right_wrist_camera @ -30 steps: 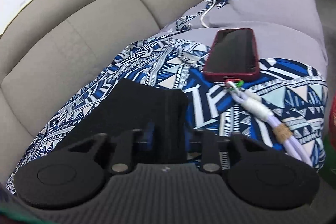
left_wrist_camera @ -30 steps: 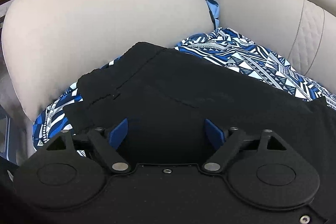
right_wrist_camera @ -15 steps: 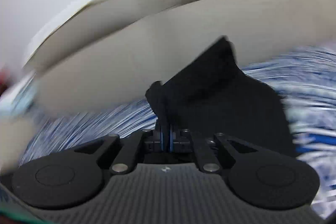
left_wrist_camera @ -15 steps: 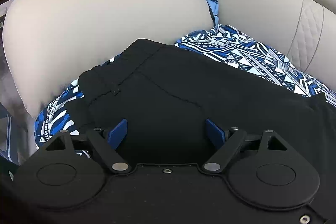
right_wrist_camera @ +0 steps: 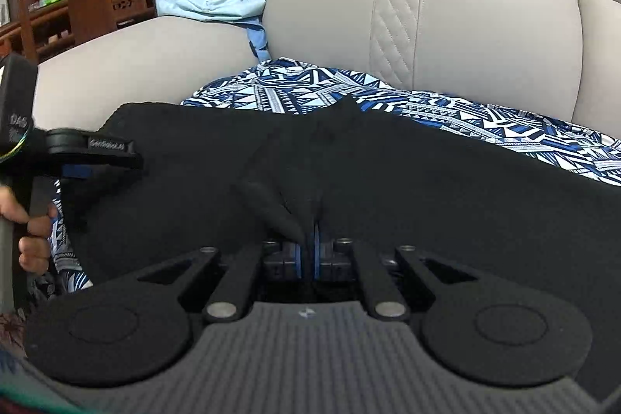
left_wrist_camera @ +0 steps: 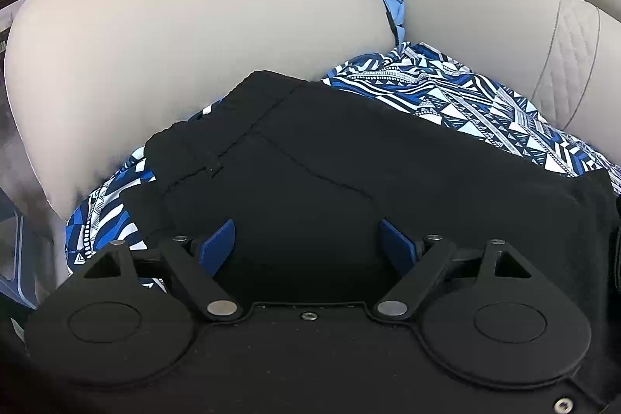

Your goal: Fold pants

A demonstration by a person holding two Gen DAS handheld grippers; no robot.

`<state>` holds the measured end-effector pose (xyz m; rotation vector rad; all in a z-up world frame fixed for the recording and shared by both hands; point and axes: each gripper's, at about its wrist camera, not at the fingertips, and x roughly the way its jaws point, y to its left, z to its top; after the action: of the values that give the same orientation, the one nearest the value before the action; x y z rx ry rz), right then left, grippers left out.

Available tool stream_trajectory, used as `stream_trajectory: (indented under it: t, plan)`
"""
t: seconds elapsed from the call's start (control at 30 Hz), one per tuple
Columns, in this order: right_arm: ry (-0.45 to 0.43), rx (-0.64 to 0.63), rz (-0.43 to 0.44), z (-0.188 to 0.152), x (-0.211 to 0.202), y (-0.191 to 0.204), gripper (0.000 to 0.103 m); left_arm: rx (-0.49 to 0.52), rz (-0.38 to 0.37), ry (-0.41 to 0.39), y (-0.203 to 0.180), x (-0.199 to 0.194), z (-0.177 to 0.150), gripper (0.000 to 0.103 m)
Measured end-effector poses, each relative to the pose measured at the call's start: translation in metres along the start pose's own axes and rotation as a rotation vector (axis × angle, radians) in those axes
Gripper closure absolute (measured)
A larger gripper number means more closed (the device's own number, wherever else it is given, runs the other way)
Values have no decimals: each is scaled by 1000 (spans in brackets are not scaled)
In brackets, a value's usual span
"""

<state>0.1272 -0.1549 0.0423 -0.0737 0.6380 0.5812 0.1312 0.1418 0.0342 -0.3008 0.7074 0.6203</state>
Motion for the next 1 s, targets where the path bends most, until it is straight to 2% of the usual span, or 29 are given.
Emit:
stream_trajectory:
  t: [0.2,0.27,0.3,0.33,0.4,0.47,0.53,0.67,0.8,0.87,1.0]
  plan:
    - [12,-13,22,-9,-10,13,94,7,5,11,-1,1,3,20]
    - [18,-43,32,-13,-9,20,84,14,8,17,-3,2,3,15]
    - [14,-53,43,-15,-10,23,66,24,12,21,-4,2,4,13]
    - [16,-61,56,-16,-12,26,42,34,17,24,-5,2,4,12]
    - [17,-51,116,-16,-16,27,27,46,21,37,-8,1,6,11]
    - [11,-51,156,-17,-23,27,26,43,7,54,-9,-3,8,12]
    - [-15,-68,151,-19,-33,26,22,51,-28,60,-12,-11,8,12]
    - [-89,-46,62,-23,-55,9,15,124,-96,-13,-28,-41,0,12]
    - [-163,8,-137,-29,-70,-14,12,222,-214,-85,-52,-78,-13,12]
    - [-173,26,-235,-34,-75,-25,11,256,-269,-101,-66,-94,-21,12]
    - [-147,85,-361,-47,-80,-43,11,342,-370,-135,-92,-118,-44,9]
